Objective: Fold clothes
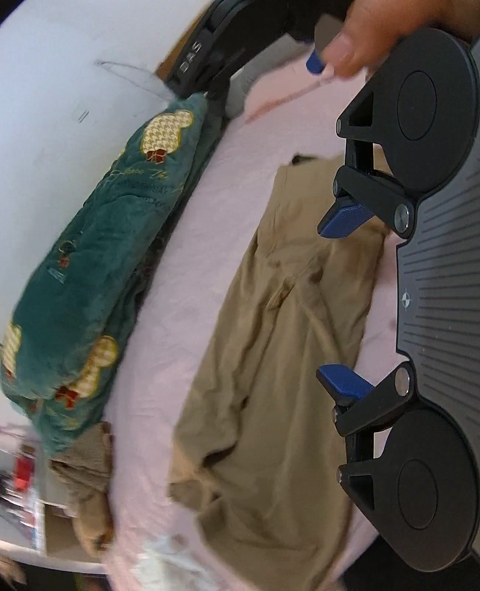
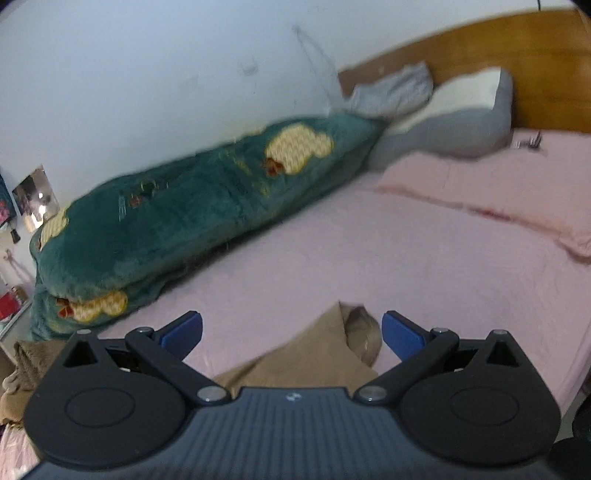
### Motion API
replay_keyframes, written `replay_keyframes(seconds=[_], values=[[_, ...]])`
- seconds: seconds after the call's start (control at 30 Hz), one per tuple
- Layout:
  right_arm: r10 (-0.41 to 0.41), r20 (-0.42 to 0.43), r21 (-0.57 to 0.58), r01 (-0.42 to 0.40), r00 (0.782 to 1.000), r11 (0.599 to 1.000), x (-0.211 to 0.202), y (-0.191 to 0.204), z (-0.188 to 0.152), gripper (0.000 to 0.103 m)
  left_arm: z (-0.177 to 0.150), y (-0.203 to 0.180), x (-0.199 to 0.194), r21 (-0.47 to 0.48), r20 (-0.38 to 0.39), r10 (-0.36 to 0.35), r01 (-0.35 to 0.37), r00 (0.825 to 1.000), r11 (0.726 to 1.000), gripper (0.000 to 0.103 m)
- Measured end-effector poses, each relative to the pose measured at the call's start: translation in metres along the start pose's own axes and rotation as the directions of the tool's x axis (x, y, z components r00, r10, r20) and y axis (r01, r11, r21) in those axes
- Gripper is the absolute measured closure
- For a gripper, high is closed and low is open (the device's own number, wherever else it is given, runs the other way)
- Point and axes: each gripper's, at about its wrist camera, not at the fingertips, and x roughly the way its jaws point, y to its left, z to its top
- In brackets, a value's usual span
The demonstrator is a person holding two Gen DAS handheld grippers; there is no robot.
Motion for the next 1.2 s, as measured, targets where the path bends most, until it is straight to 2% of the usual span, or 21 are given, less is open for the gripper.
replay_keyframes(seconds=[0.1, 0.2, 0.3, 0.37, 0.43, 0.5, 0.57, 0.63, 0.67, 0.7, 0.73, 0.83, 0.9, 1.03, 1.1, 1.2], values=[[0.044, -0.158, -0.064, -0.055, 0.986, 0.996, 0.021, -0.016, 0.005, 0.000, 0.007, 0.011, -0.002, 0.144, 0.053, 0.093, -0.099, 0.994, 0.985, 0.026], [0.038, -0.286, -0.171, -0.090, 0.958, 0.981, 0.036, -0.027, 0.010, 0.000, 0.021, 0.036, -0.001, 0.200, 0.072, 0.136, -0.148, 0.988, 0.968, 0.025], [0.035, -0.340, -0.268, -0.132, 0.940, 0.954, 0.047, -0.024, 0.019, 0.000, 0.038, 0.066, 0.011, 0.207, 0.035, 0.188, -0.192, 0.981, 0.959, 0.024], [0.038, -0.362, -0.323, -0.163, 0.931, 0.932, 0.057, -0.020, 0.022, 0.000, 0.050, 0.078, 0.017, 0.185, 0.000, 0.189, -0.186, 0.982, 0.965, 0.024], [0.070, -0.378, -0.328, -0.204, 0.923, 0.923, 0.069, -0.017, 0.025, 0.000, 0.056, 0.085, 0.022, 0.172, -0.007, 0.188, -0.184, 0.982, 0.968, 0.024], [0.145, -0.388, -0.255, -0.257, 0.910, 0.932, 0.082, -0.022, 0.027, 0.000, 0.058, 0.089, 0.032, 0.175, -0.022, 0.186, -0.179, 0.982, 0.968, 0.024], [0.272, -0.370, -0.097, -0.327, 0.889, 0.940, 0.094, -0.037, 0.029, 0.000, 0.059, 0.092, 0.044, 0.176, -0.042, 0.183, -0.173, 0.982, 0.969, 0.024], [0.331, -0.330, 0.049, -0.334, 0.884, 0.941, 0.106, -0.052, 0.029, 0.000, 0.056, 0.091, 0.057, 0.176, -0.067, 0.189, -0.175, 0.980, 0.969, 0.024], [0.346, -0.342, 0.103, -0.332, 0.873, 0.938, 0.114, -0.057, 0.028, 0.000, 0.055, 0.091, 0.064, 0.176, -0.081, 0.193, -0.177, 0.978, 0.968, 0.024], [0.367, -0.369, 0.145, -0.338, 0.854, 0.930, 0.124, -0.059, 0.026, 0.000, 0.055, 0.092, 0.070, 0.177, -0.091, 0.195, -0.176, 0.977, 0.968, 0.024], [0.363, -0.399, 0.145, -0.333, 0.842, 0.932, 0.131, -0.059, 0.025, 0.000, 0.054, 0.092, 0.074, 0.182, -0.093, 0.198, -0.179, 0.976, 0.967, 0.024], [0.198, -0.438, -0.079, -0.257, 0.877, 0.963, 0.138, -0.042, 0.028, 0.000, 0.054, 0.091, 0.081, 0.207, -0.084, 0.218, -0.197, 0.972, 0.958, 0.024], [0.073, -0.406, -0.279, -0.199, 0.911, 0.939, 0.137, -0.025, 0.030, 0.000, 0.053, 0.090, 0.084, 0.227, -0.084, 0.240, -0.216, 0.967, 0.950, 0.024], [0.089, -0.430, -0.393, -0.275, 0.898, 0.877, 0.143, -0.001, 0.032, 0.000, 0.053, 0.093, 0.089, 0.239, -0.099, 0.261, -0.231, 0.960, 0.943, 0.024], [0.070, -0.451, -0.416, -0.279, 0.890, 0.865, 0.154, 0.003, 0.027, 0.000, 0.053, 0.094, 0.091, 0.238, -0.105, 0.266, -0.235, 0.958, 0.942, 0.024], [0.057, -0.487, -0.405, -0.283, 0.872, 0.870, 0.170, -0.002, 0.020, 0.001, 0.054, 0.097, 0.095, 0.233, -0.111, 0.275, -0.244, 0.955, 0.941, 0.024]])
